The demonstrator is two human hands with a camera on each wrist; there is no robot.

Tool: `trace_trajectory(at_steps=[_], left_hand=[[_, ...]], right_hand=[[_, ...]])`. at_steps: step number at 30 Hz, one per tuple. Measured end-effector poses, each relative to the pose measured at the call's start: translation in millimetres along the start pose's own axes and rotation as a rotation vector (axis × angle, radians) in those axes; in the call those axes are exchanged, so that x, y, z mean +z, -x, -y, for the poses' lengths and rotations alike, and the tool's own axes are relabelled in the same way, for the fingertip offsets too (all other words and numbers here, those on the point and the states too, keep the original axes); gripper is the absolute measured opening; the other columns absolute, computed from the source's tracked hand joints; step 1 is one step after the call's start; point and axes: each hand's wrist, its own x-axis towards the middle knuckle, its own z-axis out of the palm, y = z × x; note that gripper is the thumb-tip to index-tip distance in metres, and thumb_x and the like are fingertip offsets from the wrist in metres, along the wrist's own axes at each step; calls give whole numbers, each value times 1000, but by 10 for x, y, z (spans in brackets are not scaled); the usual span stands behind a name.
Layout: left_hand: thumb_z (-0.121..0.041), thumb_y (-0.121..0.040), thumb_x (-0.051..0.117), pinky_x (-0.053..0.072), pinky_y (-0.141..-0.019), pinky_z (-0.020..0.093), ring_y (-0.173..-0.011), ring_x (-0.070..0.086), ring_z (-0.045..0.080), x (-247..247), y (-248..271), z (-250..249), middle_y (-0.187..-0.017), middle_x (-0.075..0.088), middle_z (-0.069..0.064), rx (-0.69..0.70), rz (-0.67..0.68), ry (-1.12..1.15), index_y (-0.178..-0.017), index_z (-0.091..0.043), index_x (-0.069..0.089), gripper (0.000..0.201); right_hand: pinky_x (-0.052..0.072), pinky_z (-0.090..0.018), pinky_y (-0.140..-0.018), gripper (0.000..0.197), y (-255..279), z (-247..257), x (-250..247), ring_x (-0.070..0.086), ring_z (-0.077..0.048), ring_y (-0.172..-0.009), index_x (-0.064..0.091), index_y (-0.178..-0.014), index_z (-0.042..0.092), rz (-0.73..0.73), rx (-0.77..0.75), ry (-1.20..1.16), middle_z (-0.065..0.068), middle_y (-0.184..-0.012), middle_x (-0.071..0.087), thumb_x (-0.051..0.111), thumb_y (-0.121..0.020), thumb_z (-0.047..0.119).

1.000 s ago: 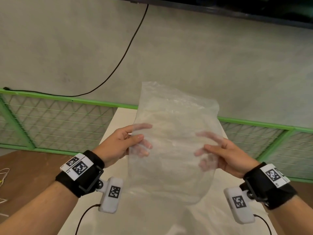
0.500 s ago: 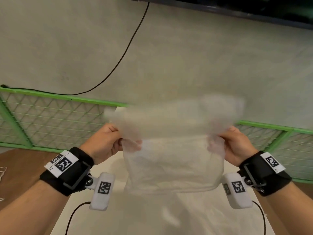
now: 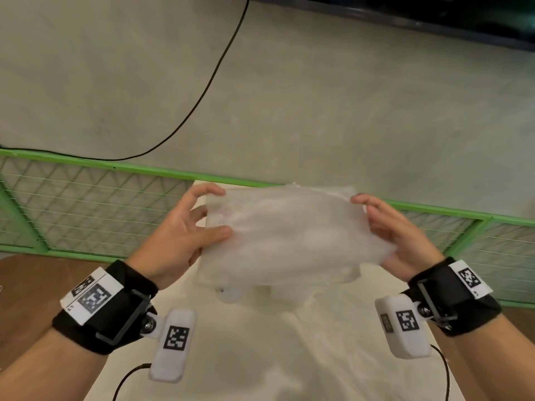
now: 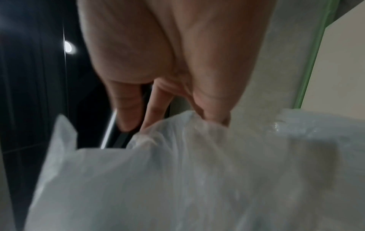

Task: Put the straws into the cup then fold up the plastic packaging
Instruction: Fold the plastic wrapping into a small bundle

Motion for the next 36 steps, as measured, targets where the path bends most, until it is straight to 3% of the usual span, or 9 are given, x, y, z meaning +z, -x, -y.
trace_trajectory(at_steps=[4,8,11,15,18,22,26,31,36], left_hand=[[-11,-86,60,57,-64,21,-80,69,11,67,50,75,-106,69,0,7,-110,-50,-95,-22,73,20],[-22,-67,86,59,-76,32,-105,69,25,-26,137,108,-128,65,-3,-130,107,18,-137,-34,50,80],[-6,-49,95,59,-77,42,-112,65,36,-59,187,79,-144,50,-6,-164,221,-26,-136,-50,45,110],[13,-54,86,58,-82,45,-111,65,34,-50,218,26,-147,46,-7,-163,195,-122,-132,-60,43,115],[5,-50,90,54,-94,42,-127,56,22,-28,231,18,-143,38,-35,-98,198,-174,-136,-62,32,123],[20,-57,81,58,-84,40,-112,66,24,2,243,47,-123,52,-44,-82,138,-224,-140,-63,21,132],[15,-52,80,58,-83,35,-114,65,19,10,268,41,-122,58,-37,-54,87,-220,-140,-63,16,133],[-5,-49,90,55,-89,51,-112,66,23,155,284,152,-137,56,-12,-3,24,-274,-134,-72,15,132],[-33,-44,98,41,-106,54,-136,45,24,312,225,293,-158,27,-10,131,-94,-326,-138,-68,11,133]], right_hand=[[50,-35,-90,63,74,-57,8,58,-29,-111,67,-122,19,168,139,143,-12,-125,60,85,-68,43],[55,-37,-81,93,87,-31,-41,63,-30,-103,44,-144,35,195,250,227,-8,-139,55,89,-63,33],[50,-42,-75,108,83,-1,-43,56,-37,-83,41,-142,49,210,261,341,-37,-136,44,96,-53,23],[58,-42,-70,109,74,62,-54,57,-36,-90,40,-145,43,248,150,287,1,-154,39,95,-56,13],[58,-31,-65,108,83,73,-55,50,-31,-93,33,-144,53,209,88,114,10,-157,33,93,-61,19],[61,-40,-65,110,102,-25,-14,71,-35,-79,28,-141,57,101,168,190,-22,-117,67,94,-57,28],[57,-24,-55,68,76,6,-31,66,-16,-52,37,-145,23,-151,-15,90,-6,-70,71,56,-87,-6],[55,-35,-87,79,70,-170,131,66,-22,-106,42,-146,11,-263,-77,-341,-8,-129,62,73,-80,42],[37,-54,-109,106,136,-529,414,44,-37,-135,44,-142,17,-48,95,-654,-11,-144,49,69,-59,78]])
